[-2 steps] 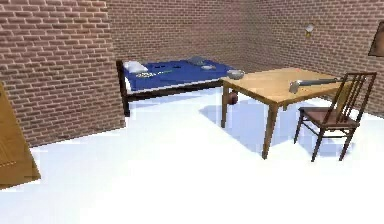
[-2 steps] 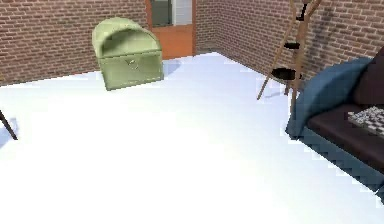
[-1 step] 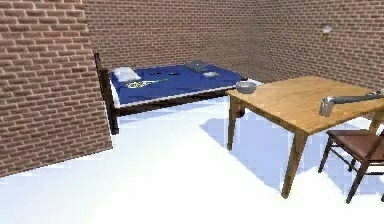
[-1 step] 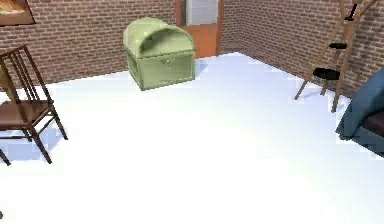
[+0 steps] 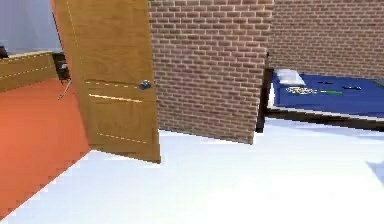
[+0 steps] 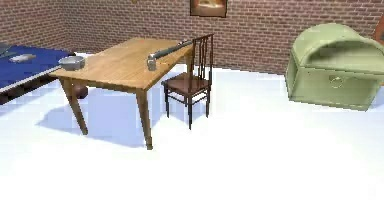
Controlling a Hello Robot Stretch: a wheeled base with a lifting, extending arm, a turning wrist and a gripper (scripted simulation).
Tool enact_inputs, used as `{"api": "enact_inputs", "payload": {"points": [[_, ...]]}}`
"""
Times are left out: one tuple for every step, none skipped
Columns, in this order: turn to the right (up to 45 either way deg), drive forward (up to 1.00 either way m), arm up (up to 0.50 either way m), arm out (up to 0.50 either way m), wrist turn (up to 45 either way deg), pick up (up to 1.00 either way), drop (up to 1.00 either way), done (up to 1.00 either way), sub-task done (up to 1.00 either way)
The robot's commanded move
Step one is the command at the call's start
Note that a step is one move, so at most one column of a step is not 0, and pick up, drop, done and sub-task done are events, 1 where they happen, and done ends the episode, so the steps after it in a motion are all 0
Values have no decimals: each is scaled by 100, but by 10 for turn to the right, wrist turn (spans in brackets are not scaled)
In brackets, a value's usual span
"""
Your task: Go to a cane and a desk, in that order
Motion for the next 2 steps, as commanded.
{"api": "enact_inputs", "payload": {"points": [[-360,0,0,0,0,0,0,0,0],[0,90,0,0,0,0,0,0,0]]}}
